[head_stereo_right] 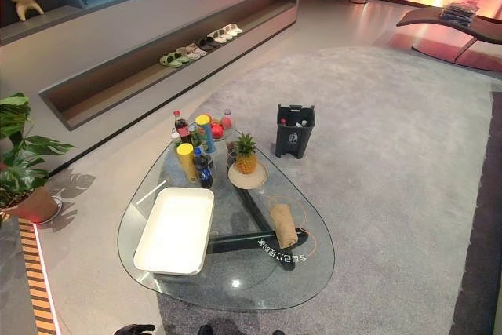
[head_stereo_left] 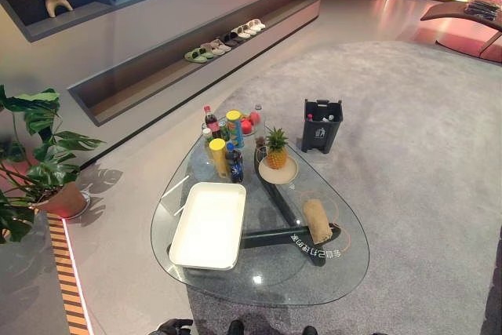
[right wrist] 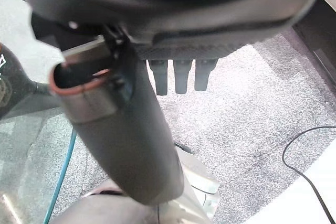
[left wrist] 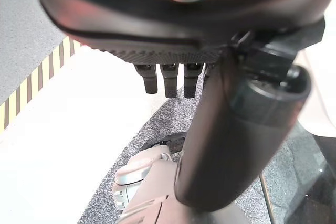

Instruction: Wipe the table with a cloth and put it in the basket.

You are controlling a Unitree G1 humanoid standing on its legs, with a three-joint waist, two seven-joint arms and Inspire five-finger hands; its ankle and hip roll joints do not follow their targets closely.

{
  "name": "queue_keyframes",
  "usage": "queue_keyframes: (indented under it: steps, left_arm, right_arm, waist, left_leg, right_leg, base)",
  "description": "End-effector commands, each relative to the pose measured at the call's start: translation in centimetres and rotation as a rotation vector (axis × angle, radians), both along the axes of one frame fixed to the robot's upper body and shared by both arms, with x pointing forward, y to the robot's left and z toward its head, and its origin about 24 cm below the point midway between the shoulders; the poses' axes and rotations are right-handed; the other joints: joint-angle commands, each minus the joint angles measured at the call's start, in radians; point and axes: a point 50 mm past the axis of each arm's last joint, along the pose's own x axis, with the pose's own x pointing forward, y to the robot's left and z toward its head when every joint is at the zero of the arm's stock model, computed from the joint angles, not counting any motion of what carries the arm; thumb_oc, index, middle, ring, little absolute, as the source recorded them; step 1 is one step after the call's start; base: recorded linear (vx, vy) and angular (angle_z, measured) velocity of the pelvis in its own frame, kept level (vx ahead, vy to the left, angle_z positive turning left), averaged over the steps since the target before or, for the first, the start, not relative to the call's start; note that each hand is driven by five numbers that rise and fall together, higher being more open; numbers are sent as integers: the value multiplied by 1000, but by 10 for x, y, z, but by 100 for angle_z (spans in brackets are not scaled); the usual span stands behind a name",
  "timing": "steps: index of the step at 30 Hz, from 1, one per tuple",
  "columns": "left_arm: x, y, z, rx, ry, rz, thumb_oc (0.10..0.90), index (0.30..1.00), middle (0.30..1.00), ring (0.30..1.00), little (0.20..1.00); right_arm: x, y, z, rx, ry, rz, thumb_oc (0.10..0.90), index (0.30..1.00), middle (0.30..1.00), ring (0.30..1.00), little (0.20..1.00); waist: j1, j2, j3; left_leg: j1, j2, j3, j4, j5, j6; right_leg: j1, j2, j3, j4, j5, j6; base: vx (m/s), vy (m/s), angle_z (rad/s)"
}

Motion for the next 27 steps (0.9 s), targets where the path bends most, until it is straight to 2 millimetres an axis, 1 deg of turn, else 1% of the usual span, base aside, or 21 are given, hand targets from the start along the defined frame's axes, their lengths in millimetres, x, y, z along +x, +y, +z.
queue_keyframes:
  steps: [1, 13, 18, 21, 23, 26, 27]
  left_arm:
    - [24, -9, 3, -28, -22, -41, 800, 900, 900, 900, 900]
    - [26, -8, 4, -25, -27, -38, 800, 900, 900, 900, 900]
    - [25, -8, 4, -24, -27, -34, 800, 900, 900, 900, 900]
    - [22, -7, 3, -25, -21, -34, 800, 900, 900, 900, 900]
    - [23, -7, 3, -26, -32, -24, 800, 900, 900, 900, 900]
    - [38, -8, 8, -45, -103, -3, 800, 900, 900, 900, 900]
    - [46, -10, 11, -60, -145, 24, 800, 900, 900, 900, 900]
  right_arm:
    - [17, 10, 1, 20, -18, 0, 800, 900, 900, 900, 900]
    - [19, 8, 2, 16, -19, 6, 800, 900, 900, 900, 900]
    - [18, 7, 2, 16, -17, 4, 800, 900, 900, 900, 900]
    - [14, 6, 1, 18, -5, -1, 800, 900, 900, 900, 900]
    - [13, 4, 1, 15, -1, -2, 800, 900, 900, 900, 900]
    - [21, -1, 5, 6, -15, 8, 800, 900, 900, 900, 900]
    - [25, -1, 5, 2, -22, 12, 800, 900, 900, 900, 900]
  waist:
    - [17, -43, 32]
    - [17, -42, 29]
    - [17, -42, 31]
    - [14, -41, 35]
    - [13, -38, 46]
    - [6, -25, 89]
    - [2, -19, 113]
  left_leg:
    - [12, -37, 33, 0, -46, 28]
    - [12, -37, 33, 0, -46, 28]
    - [12, -38, 31, 0, -46, 28]
    - [10, -40, 27, 0, -44, 27]
    - [1, -41, 28, 0, -40, 25]
    - [-38, -45, 30, 0, -25, 26]
    - [-61, -49, 28, 0, -16, 28]
  right_leg:
    - [-3, -43, -6, 6, 20, 34]
    - [-3, -43, -6, 7, 18, 35]
    - [-2, -41, -6, 6, 19, 34]
    - [-3, -41, 1, 5, 22, 37]
    - [-13, -41, 6, 5, 27, 38]
    - [-54, -41, 19, 6, 41, 37]
    - [-79, -41, 28, 6, 50, 35]
  base:
    - [0, 0, 0]
    - [0, 0, 0]
    - [10, -1, 0]
    - [74, -1, 0]
    - [54, 6, 0]
    - [-25, 11, -1]
    - [-107, 29, -3]
